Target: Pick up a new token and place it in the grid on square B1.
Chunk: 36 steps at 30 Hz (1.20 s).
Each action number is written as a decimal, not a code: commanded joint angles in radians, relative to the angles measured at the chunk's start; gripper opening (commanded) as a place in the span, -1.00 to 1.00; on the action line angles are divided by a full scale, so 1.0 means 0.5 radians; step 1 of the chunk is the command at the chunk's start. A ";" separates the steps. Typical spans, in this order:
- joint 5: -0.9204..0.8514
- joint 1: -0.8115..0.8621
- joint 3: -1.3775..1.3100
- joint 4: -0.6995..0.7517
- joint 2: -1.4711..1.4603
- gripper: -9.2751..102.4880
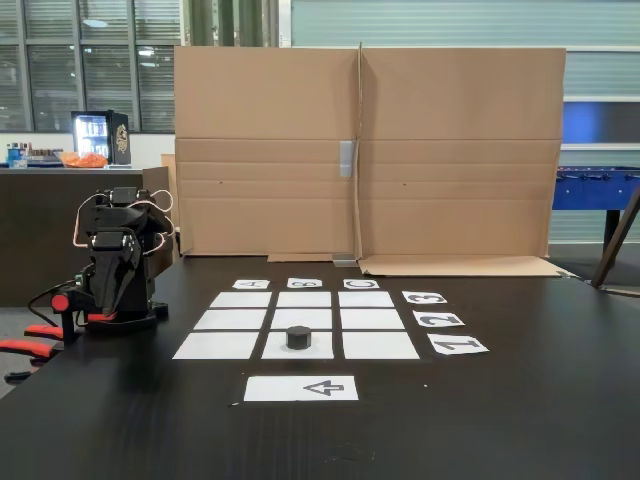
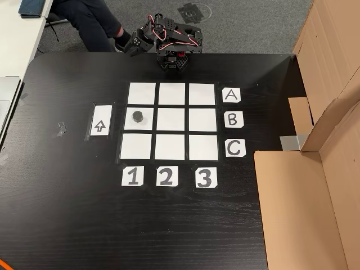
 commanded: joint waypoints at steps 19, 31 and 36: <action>0.012 -0.009 -0.006 0.009 0.006 -0.66; 0.006 -0.012 -0.006 0.009 0.006 -0.64; -0.015 -0.018 -0.006 0.009 0.006 -0.58</action>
